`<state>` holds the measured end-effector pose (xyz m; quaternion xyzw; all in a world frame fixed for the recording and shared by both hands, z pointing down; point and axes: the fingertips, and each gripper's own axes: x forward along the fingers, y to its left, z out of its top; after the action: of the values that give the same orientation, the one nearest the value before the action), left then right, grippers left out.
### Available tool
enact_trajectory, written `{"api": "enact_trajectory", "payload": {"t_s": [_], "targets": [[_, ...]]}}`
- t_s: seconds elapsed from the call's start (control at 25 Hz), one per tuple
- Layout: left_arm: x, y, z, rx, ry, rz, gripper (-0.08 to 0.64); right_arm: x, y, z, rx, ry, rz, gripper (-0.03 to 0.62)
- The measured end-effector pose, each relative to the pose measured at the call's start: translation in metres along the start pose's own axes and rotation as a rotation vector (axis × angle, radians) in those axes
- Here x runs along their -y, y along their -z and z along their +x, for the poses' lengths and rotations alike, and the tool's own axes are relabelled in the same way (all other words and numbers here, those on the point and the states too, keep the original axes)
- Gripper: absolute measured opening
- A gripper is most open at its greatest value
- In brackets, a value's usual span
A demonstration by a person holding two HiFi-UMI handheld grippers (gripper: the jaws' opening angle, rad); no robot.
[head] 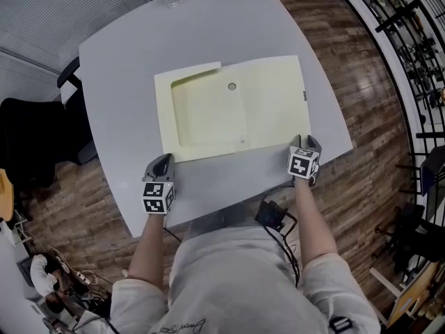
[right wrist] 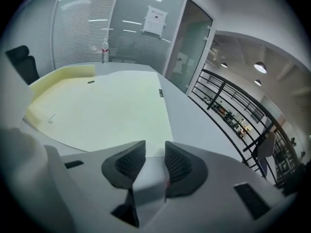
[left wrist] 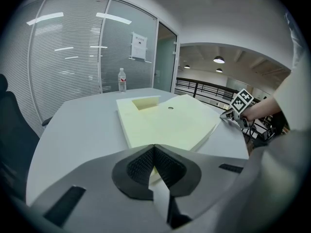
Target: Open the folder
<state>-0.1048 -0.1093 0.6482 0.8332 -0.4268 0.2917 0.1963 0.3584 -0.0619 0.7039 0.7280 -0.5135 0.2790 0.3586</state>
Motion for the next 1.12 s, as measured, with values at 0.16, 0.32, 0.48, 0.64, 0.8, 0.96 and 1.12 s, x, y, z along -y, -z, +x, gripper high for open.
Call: {"api": "enact_trajectory", "payload": {"t_s": [0.16, 0.32, 0.48, 0.64, 0.8, 0.96, 1.12], "targets": [[-0.001, -0.001, 0.000, 0.000, 0.002, -0.003, 0.009, -0.016, -0.002, 0.000, -0.008, -0.016, -0.079, 0.025], [0.000, -0.001, -0.001, 0.004, 0.000, -0.008, 0.009, -0.016, -0.002, 0.000, -0.034, -0.047, -0.074, 0.021], [0.000, -0.002, 0.000, 0.013, -0.002, -0.016, 0.009, -0.014, 0.001, 0.007, -0.069, -0.102, -0.089, 0.021], [0.000, -0.003, 0.001, 0.012, 0.005, -0.026, 0.009, -0.012, 0.000, 0.010, -0.080, -0.138, -0.097, 0.021], [0.001, -0.003, 0.001, 0.006, 0.006, -0.040, 0.009, -0.011, 0.000, 0.009, -0.084, -0.141, -0.107, 0.021], [0.002, -0.005, 0.001, 0.000, 0.009, -0.017, 0.009, -0.006, -0.014, 0.001, -0.035, -0.105, -0.102, 0.023], [-0.001, -0.012, -0.003, 0.025, -0.002, -0.023, 0.009, -0.001, -0.032, -0.011, 0.026, -0.075, -0.085, 0.021]]}}
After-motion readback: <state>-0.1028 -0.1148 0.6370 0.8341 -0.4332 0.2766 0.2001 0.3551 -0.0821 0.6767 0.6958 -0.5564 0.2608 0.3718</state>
